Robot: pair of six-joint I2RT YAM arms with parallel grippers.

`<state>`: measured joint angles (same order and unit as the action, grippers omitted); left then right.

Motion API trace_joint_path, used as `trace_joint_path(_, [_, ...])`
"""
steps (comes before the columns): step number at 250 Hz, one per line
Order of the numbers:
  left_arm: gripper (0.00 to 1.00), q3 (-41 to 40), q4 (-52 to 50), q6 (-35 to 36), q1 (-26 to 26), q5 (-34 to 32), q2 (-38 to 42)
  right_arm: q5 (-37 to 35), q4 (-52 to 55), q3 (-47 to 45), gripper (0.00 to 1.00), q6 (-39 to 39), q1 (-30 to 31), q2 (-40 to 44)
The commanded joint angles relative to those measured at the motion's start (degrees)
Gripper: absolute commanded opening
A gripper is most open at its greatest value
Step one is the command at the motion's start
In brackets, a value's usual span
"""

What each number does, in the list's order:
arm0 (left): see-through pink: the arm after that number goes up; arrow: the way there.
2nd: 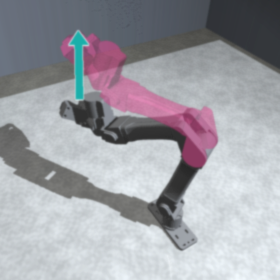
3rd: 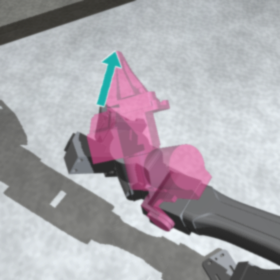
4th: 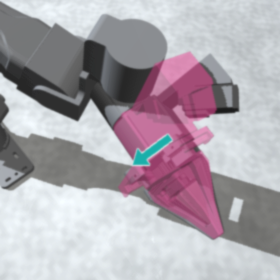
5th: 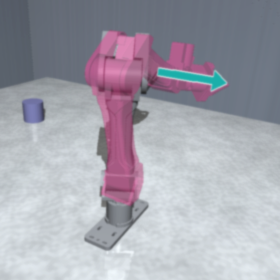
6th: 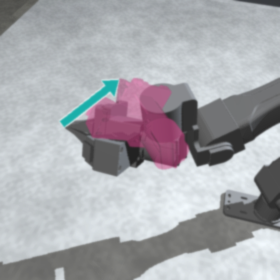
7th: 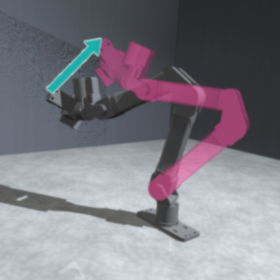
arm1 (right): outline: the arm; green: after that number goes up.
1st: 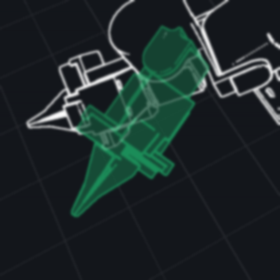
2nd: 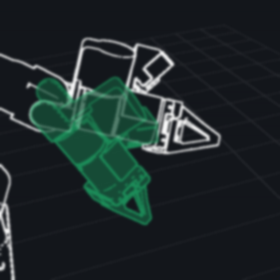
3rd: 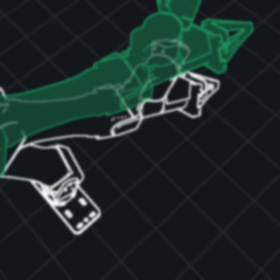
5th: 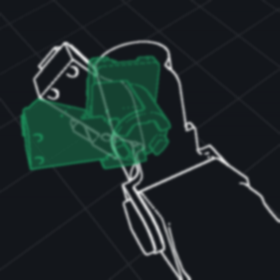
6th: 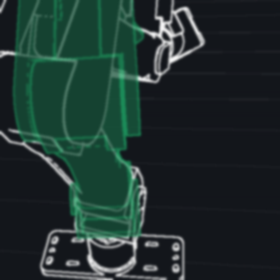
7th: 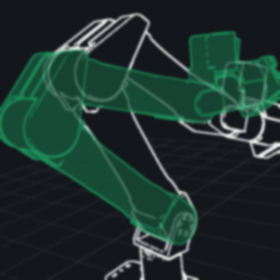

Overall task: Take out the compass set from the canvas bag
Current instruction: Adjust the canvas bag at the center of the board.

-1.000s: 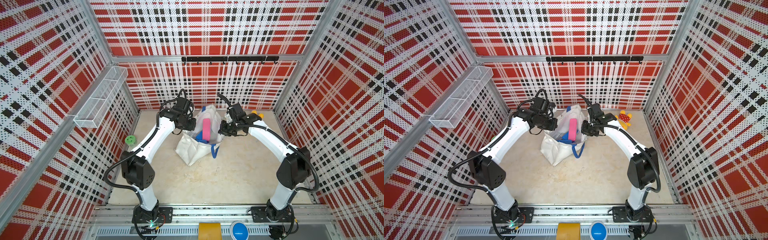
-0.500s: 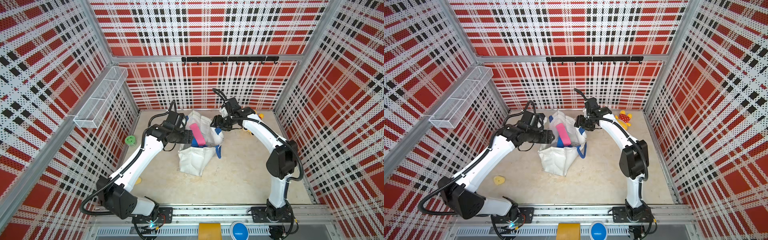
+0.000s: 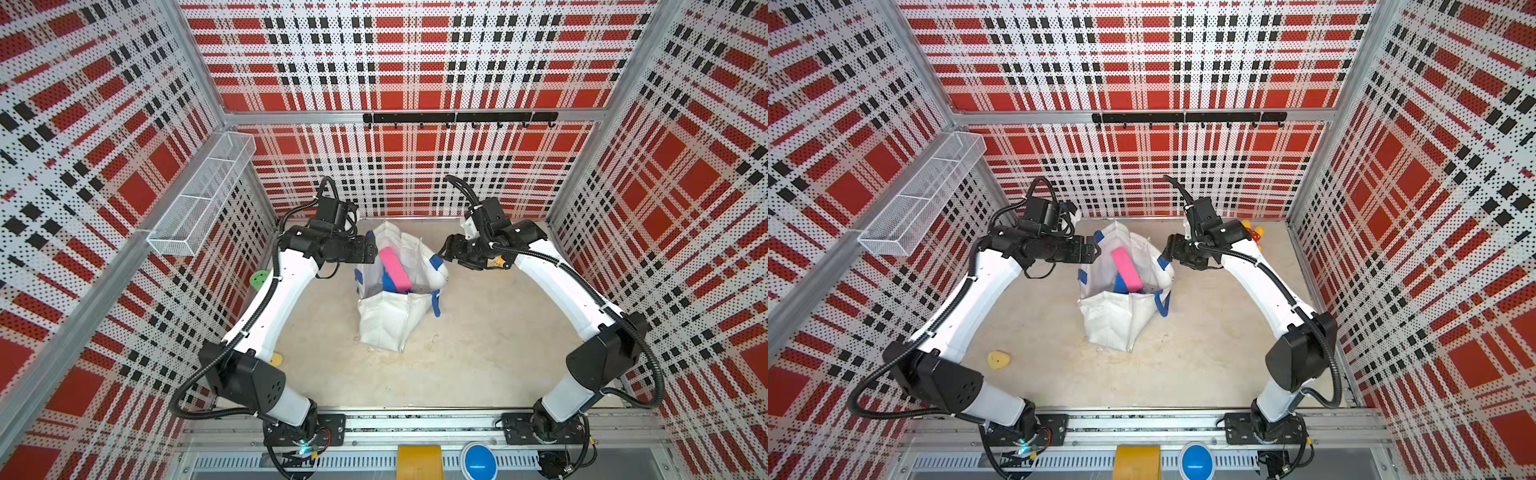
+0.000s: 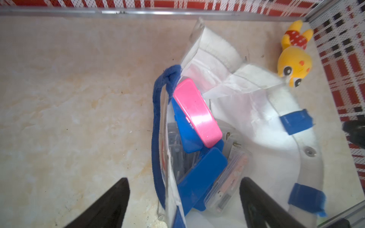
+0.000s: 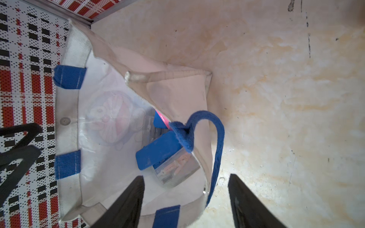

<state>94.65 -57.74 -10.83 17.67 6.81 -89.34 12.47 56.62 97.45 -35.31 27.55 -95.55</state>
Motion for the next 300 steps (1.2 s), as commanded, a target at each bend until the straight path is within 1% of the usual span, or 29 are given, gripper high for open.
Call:
trace_joint_path(1, [0.87, 0.7, -3.2, 2.1, 0.1, -1.8, -2.4, 0.3, -0.7, -3.7, 0.71, -1.8, 2.0, 0.9])
trace_joint_path(29, [0.85, 0.0, -3.2, 2.3, 0.1, -1.8, -4.2, 1.1, -2.5, -6.4, 0.74, -2.7, 3.0, 0.3])
trace_joint_path(53, [0.82, -1.1, -2.5, 2.4, 0.1, -1.1, -5.3, 1.7, -4.0, -7.5, 0.73, -3.3, 3.4, -1.1])
trace_joint_path(73, [0.80, -2.3, -1.4, 2.3, 0.1, 0.2, -6.2, 2.1, -5.1, -7.6, 0.70, -3.3, 3.8, -2.6])
trace_joint_path(87, [0.77, -2.7, -1.0, 2.1, 0.2, 1.0, -7.3, 2.4, -5.6, -7.5, 0.67, -3.4, 4.0, -3.7])
trace_joint_path(101, [0.74, -2.9, -1.0, 2.0, 0.5, 1.5, -8.3, 3.1, -6.0, -7.3, 0.62, -3.6, 4.2, -4.9])
trace_joint_path(126, [0.68, -2.9, -0.9, 2.1, 1.4, 1.3, -9.9, 3.4, -6.7, -7.2, 0.56, -3.9, 4.4, -6.1])
trace_joint_path(141, [0.60, -2.8, -0.9, 2.1, 1.9, 1.7, -10.8, 3.7, -7.2, -7.2, 0.52, -4.1, 4.5, -6.5])
trace_joint_path(148, [0.53, -2.6, -0.9, 2.1, 2.0, 2.0, -11.1, 3.9, -7.4, -7.3, 0.49, -4.2, 4.5, -6.6])
trace_joint_path(160, [0.35, -2.2, -1.0, 2.0, 2.1, 2.5, -11.6, 4.1, -7.9, -7.4, 0.45, -4.5, 4.5, -6.7])
trace_joint_path(185, [0.00, 0.1, -1.1, 1.5, 2.0, 3.2, -12.3, 5.1, -9.6, -7.9, 0.32, -5.0, 4.6, -6.9])
trace_joint_path(194, [0.00, 1.6, -1.7, 1.5, 2.0, 2.9, -12.4, 5.5, -10.3, -8.1, 0.27, -5.4, 4.6, -7.1])
trace_joint_path(213, [0.00, 5.5, -2.8, 1.7, 2.0, 2.3, -12.6, 6.6, -12.2, -8.2, 0.22, -6.0, 4.6, -7.8])
trace_joint_path(236, [0.00, 11.8, -4.8, 2.6, 2.2, 1.6, -13.0, 8.2, -15.5, -8.5, 0.18, -7.1, 4.7, -8.7])
trace_joint_path(252, [0.00, 16.4, -6.0, 3.2, 2.4, 1.2, -13.6, 9.2, -19.0, -9.3, 0.17, -8.4, 4.8, -9.4])
trace_joint_path(277, [0.00, 22.7, -6.8, 4.2, 3.0, 1.4, -14.1, 10.6, -27.1, -12.0, 0.17, -11.6, 5.1, -10.1])
trace_joint_path(288, [0.00, 24.7, -6.6, 4.7, 3.7, 1.3, -14.3, 10.1, -32.7, -14.5, 0.16, -13.6, 5.6, -9.8])
trace_joint_path(300, [0.00, 26.3, -6.5, 5.5, 4.8, 1.1, -14.7, 8.5, -40.9, -18.7, 0.18, -16.2, 6.4, -8.7])
